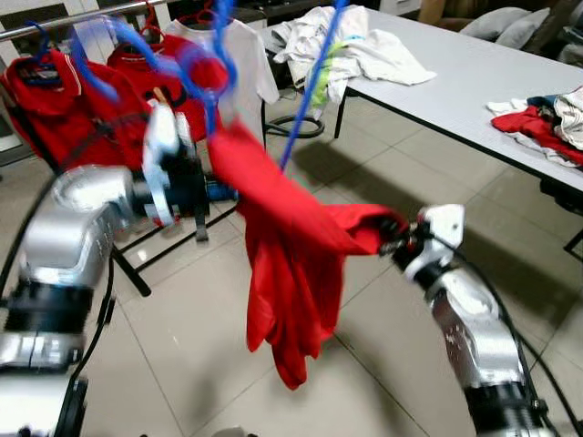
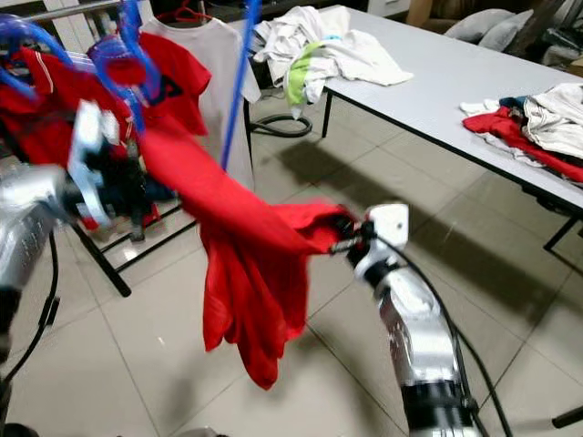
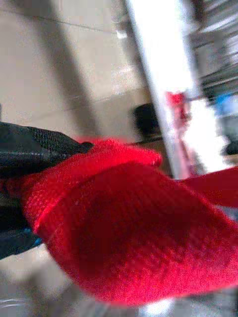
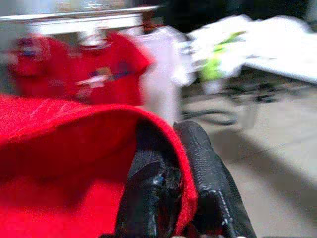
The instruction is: Hang hanger
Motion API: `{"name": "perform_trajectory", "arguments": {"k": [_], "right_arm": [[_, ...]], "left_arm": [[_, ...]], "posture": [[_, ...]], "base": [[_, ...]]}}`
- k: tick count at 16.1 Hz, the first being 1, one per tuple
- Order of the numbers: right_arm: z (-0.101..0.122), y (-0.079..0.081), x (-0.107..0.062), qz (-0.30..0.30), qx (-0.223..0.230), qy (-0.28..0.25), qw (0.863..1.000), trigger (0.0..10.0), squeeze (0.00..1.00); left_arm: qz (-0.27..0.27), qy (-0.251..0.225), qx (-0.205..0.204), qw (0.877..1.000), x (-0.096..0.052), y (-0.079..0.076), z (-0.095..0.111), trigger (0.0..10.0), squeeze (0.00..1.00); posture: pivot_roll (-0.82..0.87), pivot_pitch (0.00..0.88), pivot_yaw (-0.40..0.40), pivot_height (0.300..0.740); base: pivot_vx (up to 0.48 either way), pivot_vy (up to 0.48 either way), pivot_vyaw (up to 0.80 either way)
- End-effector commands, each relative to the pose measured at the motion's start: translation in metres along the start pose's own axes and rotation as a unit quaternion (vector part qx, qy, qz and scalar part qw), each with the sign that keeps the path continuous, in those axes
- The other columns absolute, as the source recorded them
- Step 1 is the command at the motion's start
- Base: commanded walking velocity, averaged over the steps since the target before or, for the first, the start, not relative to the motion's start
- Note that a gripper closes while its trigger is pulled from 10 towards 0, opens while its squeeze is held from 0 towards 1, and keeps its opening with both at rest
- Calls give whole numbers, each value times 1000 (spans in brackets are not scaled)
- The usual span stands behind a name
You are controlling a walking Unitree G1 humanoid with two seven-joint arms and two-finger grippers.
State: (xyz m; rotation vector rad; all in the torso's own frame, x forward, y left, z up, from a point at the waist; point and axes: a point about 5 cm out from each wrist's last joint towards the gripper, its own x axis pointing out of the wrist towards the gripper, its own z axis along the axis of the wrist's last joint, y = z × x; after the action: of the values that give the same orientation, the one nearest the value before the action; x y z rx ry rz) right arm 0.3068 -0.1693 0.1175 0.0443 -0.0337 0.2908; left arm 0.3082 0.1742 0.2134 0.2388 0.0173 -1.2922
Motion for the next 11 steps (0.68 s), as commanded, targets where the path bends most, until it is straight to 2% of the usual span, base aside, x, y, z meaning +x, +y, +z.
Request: {"name": "perform_trajectory", "arguments": {"k": [1,4,5,6,7,9,11], "right_arm": [[12,-14,3,-49,-17,-24,998,0,0],[34,-23,11,-92,-13,-67,993,0,0],[41,-24,14,-100,-2,-87,991,0,0],[43,-24,15,-102,3,-94,990,0,0],[47,-23,19,-105,38,-102,989,0,0],[48,-24,20,-109,70,-103,986,0,0],[48,-25,20,-112,84,-105,985,0,0]], "left_arm": [[-16,48,20,999,6,-10,-13,0,0],[6,115,27,993,13,-23,-48,0,0],[26,165,41,985,13,-25,-65,0,0],[38,185,46,981,13,-25,-72,0,0],[66,261,92,959,5,-26,-93,0,0],[88,288,102,948,3,-28,-101,0,0],[112,308,97,940,2,-29,-109,0,0]], "posture": [[-7,0,41,740],[-8,0,34,740],[-8,0,34,740],[-12,0,35,740],[-16,0,36,740],[-14,0,33,740],[-13,0,32,740]], "base": [[0,0,0],[0,0,0],[0,0,0],[0,0,0],[0,0,0],[0,0,0],[0,0,0]]}}
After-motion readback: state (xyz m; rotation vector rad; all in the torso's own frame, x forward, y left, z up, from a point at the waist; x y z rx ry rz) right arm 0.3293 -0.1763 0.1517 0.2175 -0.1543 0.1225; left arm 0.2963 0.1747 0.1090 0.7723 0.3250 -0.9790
